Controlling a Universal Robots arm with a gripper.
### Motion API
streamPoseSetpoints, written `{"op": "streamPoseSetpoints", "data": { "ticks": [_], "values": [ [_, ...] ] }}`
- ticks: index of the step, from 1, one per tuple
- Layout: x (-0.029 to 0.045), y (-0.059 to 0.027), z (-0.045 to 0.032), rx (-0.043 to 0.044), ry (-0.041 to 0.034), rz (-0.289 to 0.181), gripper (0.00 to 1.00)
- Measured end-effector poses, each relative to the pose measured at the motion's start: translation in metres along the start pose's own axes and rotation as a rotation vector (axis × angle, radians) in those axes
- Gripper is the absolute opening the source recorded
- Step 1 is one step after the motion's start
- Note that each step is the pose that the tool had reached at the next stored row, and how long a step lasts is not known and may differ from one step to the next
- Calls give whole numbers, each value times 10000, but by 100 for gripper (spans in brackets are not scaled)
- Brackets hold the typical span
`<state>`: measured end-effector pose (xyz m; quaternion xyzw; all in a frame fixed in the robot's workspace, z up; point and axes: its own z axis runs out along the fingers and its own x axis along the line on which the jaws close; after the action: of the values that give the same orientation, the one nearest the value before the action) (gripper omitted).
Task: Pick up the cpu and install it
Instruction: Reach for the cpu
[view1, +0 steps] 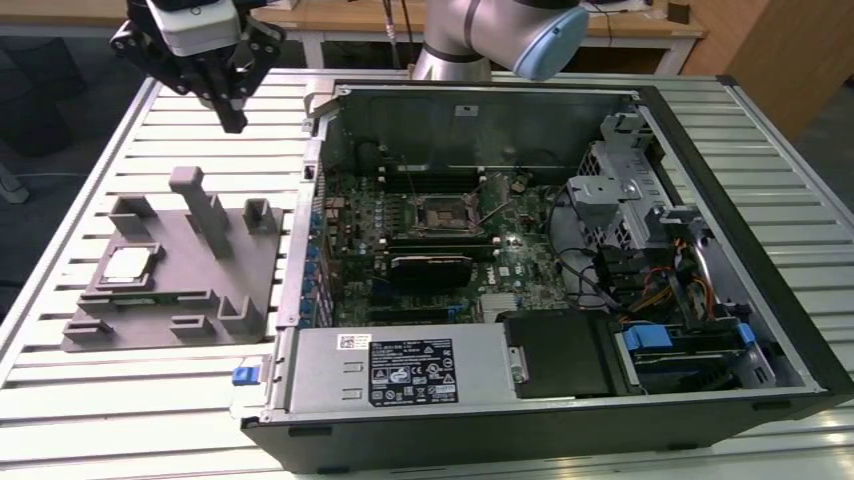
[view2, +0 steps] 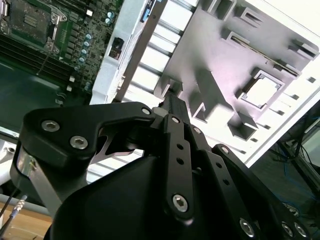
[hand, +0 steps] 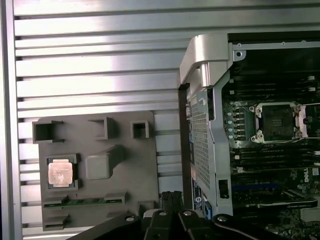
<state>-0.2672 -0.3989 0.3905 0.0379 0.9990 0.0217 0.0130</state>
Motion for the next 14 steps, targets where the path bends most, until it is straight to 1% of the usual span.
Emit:
{"op": "streamPoseSetpoints", "data": {
  "ticks": [14],
  "values": [
    [137, -11, 7, 0, 1, -1, 11]
  ]
}}
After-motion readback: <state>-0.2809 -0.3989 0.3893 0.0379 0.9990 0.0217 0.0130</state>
